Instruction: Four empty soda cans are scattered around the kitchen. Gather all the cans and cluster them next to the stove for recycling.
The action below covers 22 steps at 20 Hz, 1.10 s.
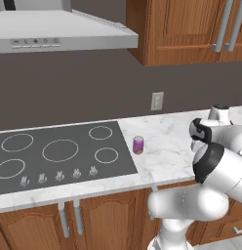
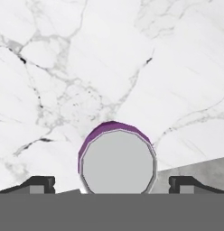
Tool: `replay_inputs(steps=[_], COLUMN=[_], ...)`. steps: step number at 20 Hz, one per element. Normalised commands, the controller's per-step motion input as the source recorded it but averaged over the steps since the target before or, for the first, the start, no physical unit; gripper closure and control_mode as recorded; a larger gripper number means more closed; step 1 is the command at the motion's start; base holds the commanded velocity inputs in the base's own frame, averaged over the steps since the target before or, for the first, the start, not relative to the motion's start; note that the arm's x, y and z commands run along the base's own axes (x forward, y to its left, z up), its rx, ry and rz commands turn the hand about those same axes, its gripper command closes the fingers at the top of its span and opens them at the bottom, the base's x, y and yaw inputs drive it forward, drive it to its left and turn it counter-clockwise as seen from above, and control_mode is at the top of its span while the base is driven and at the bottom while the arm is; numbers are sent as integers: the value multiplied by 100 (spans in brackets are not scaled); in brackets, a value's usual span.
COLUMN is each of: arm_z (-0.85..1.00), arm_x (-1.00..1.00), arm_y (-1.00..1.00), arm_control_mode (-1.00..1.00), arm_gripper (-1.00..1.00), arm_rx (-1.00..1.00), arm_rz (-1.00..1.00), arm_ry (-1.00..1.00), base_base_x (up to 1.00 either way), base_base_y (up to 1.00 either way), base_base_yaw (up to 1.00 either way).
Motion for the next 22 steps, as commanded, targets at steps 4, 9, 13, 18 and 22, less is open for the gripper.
replay_inputs(steps=[4,9,13,18,22], arm_z=[-9,-7,-4,-6,-6], arm_x=[0,0,-1,0,0], arm_y=[0,0,0,0,0], arm_control_mode=[-100,-100,-100,-100,-100], arm_gripper=[-100,-100,-100,-100,-100], arm_rx=[0,0,0,0,0], arm_rz=[0,0,0,0,0], arm_ry=[0,0,0,0,0], base_base_x=[0,0,0,0,0], base_base_y=[0,0,0,0,0], base_base_yaw=[0,0,0,0,0])
